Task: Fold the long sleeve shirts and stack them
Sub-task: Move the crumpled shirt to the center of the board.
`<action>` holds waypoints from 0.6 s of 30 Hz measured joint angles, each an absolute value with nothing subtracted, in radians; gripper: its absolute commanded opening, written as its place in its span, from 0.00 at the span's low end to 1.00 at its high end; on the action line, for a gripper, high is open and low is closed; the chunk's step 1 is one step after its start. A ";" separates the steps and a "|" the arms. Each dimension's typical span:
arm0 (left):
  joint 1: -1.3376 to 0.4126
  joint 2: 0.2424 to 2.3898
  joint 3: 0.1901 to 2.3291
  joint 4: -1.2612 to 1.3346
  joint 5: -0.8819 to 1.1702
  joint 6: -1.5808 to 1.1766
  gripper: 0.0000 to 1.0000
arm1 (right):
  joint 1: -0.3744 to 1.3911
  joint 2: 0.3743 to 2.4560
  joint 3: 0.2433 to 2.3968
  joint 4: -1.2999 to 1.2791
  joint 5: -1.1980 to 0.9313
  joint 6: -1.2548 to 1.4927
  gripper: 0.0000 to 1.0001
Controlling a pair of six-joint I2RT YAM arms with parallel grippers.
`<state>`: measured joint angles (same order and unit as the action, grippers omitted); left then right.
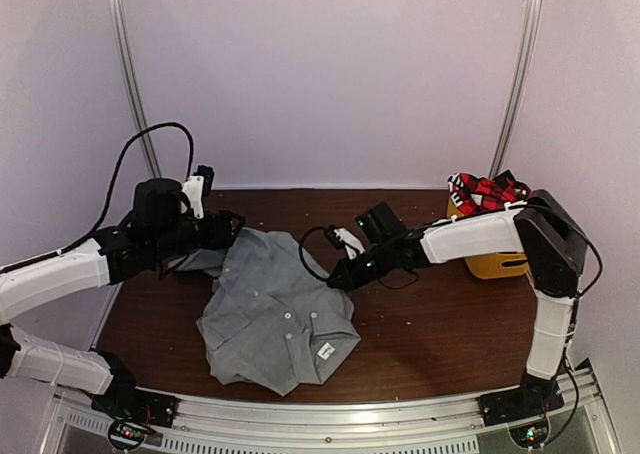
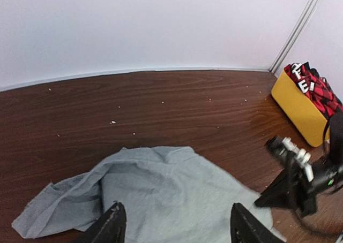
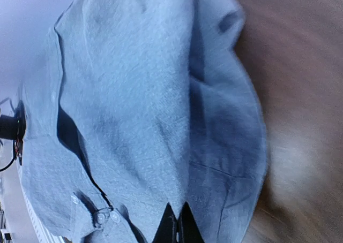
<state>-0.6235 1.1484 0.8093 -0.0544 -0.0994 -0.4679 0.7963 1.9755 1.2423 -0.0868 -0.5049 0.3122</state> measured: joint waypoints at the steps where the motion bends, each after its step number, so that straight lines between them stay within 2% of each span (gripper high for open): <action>1: -0.624 1.140 0.806 -0.059 -0.105 -0.460 0.77 | 0.767 1.933 1.228 -0.115 -0.494 0.304 0.00; 4: -0.624 1.106 0.788 -0.062 -0.117 -0.439 0.82 | 0.618 1.763 1.211 -0.205 -0.444 0.272 0.01; 6: -0.624 1.087 0.771 -0.060 -0.118 -0.422 0.84 | 0.507 1.671 1.227 -0.243 -0.381 0.252 0.10; 8: -0.624 1.077 0.755 -0.057 -0.115 -0.408 0.86 | 0.422 1.639 1.269 -0.277 -0.303 0.234 0.30; 10: -0.624 1.077 0.745 -0.050 -0.102 -0.397 0.89 | 0.374 1.654 1.324 -0.318 -0.219 0.213 0.60; 12: -0.624 1.080 0.739 -0.045 -0.086 -0.390 0.92 | 0.365 1.690 1.358 -0.348 -0.155 0.204 0.75; 14: -0.624 1.086 0.736 -0.036 -0.069 -0.385 0.93 | 0.379 1.713 1.346 -0.362 -0.118 0.189 0.80; 18: -0.624 1.098 0.707 0.000 -0.039 -0.379 0.93 | 0.476 1.685 1.221 -0.363 -0.081 0.178 0.80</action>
